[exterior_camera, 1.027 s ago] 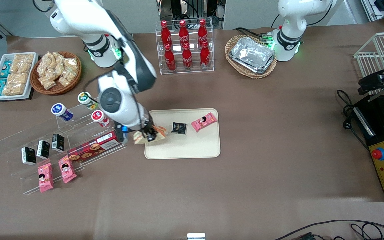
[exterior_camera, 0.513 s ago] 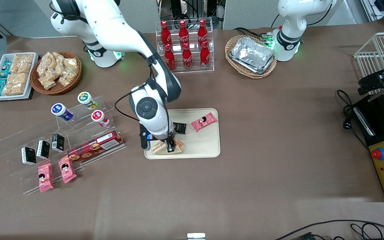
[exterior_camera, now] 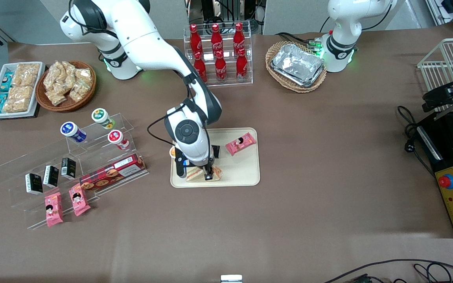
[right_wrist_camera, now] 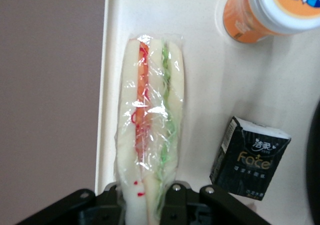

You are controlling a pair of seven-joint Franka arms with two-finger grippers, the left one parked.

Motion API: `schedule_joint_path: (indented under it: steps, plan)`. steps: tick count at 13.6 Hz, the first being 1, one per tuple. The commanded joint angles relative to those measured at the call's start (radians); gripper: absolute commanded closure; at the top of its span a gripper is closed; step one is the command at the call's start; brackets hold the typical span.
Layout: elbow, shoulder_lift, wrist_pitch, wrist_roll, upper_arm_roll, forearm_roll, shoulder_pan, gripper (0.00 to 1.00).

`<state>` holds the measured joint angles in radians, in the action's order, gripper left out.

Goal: Place sandwich on tray
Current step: 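Lower the held sandwich onto the tray beside the orange cup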

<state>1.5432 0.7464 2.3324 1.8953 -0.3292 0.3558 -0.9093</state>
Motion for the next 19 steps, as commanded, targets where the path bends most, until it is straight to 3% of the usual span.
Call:
schedule_joint_path:
  steps: [1,2,3,5,13,19]
  plan:
    - [-0.040,0.030,0.007,0.022,-0.001,0.029,0.003,0.82]
    - [-0.040,0.030,0.007,0.024,-0.001,0.029,0.003,0.80]
    - [-0.040,0.030,0.007,0.024,-0.001,0.029,0.003,0.69]
    - [-0.040,0.030,0.007,0.022,-0.002,0.022,-0.006,0.06]
    - [-0.040,-0.021,-0.022,-0.012,-0.004,0.023,0.006,0.03]
    - [-0.041,-0.133,-0.165,-0.058,-0.008,0.025,0.018,0.03]
